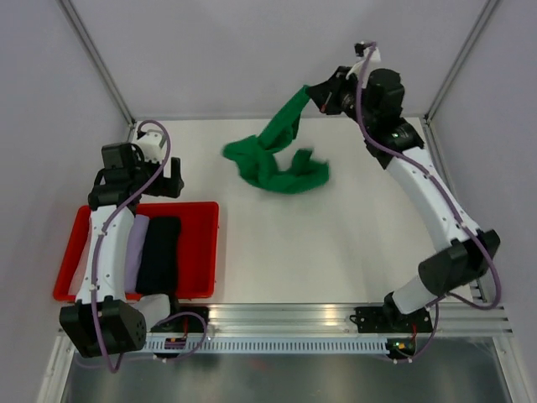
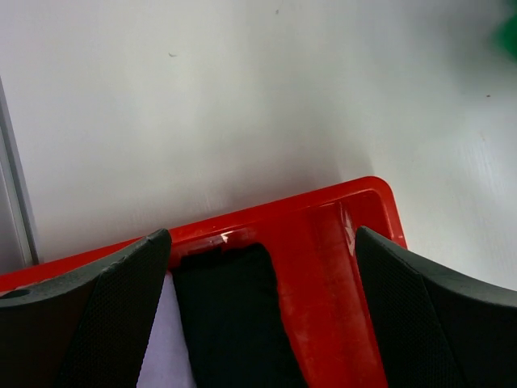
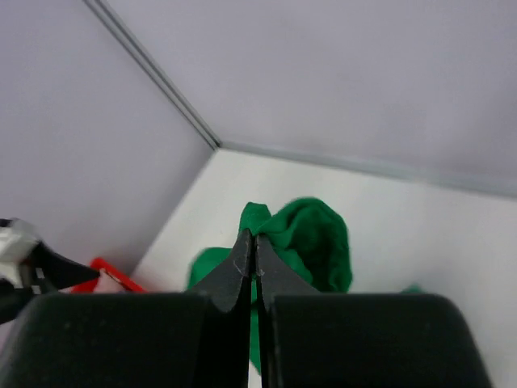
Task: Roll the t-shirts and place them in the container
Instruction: Move the tshirt to the center of the board
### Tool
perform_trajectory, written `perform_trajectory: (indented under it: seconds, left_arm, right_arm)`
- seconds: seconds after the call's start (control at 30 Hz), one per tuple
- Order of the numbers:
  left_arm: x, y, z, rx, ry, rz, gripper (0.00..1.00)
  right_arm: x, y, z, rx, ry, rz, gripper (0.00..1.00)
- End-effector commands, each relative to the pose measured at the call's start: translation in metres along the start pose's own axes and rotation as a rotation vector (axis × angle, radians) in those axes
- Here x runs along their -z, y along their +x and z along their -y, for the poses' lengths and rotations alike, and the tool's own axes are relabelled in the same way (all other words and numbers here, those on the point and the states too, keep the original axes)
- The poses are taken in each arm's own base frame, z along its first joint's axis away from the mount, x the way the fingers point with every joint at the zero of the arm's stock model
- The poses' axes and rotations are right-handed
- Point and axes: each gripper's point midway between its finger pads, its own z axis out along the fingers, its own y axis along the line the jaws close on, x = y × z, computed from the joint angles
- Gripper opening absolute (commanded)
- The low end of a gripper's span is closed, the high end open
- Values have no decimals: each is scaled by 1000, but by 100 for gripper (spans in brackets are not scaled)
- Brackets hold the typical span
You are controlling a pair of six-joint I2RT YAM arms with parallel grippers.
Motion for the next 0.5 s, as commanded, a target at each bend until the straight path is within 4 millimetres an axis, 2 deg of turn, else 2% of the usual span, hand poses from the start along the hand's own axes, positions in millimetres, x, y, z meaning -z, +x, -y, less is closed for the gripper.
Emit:
perform_trajectory:
  seconds: [0.0, 0.07, 0.13, 0.2, 0.23, 0.3, 0.33, 0.37, 0.4, 0.43, 0.47]
  left_arm:
    - [19, -18, 15, -32, 59, 78, 100]
    - [23, -20, 18, -40, 67, 94, 100]
    - [25, -22, 19, -45, 72, 101, 100]
    - [26, -24, 19, -48, 73, 105, 100]
    - [26, -25, 19, -49, 75, 107, 100]
    - [26, -26, 20, -55, 83, 107, 100]
    - [25, -27, 21, -58, 91, 111, 100]
    - [23, -26, 21, -56, 96, 102, 100]
    - [21, -25, 23, -58, 105, 96, 100]
    - [20, -25, 25, -59, 116, 94, 100]
    - [13, -22, 27, -63, 129, 72, 100]
  right_arm:
    - [77, -98, -65, 97, -178, 235, 0]
    - [88, -108, -57, 100, -109, 276, 0]
    - [94, -101, -42, 105, -27, 259, 0]
    - [89, -80, -14, 85, 79, 208, 0]
    - [85, -63, 1, 69, 118, 166, 0]
    - [85, -48, 25, 35, 186, 134, 0]
    - [87, -38, 50, -23, 251, 117, 0]
    - [90, -32, 65, -55, 288, 108, 0]
    - [101, -37, 90, -94, 340, 128, 0]
    - [105, -22, 111, -132, 386, 110, 0]
    - [108, -18, 124, -142, 414, 113, 0]
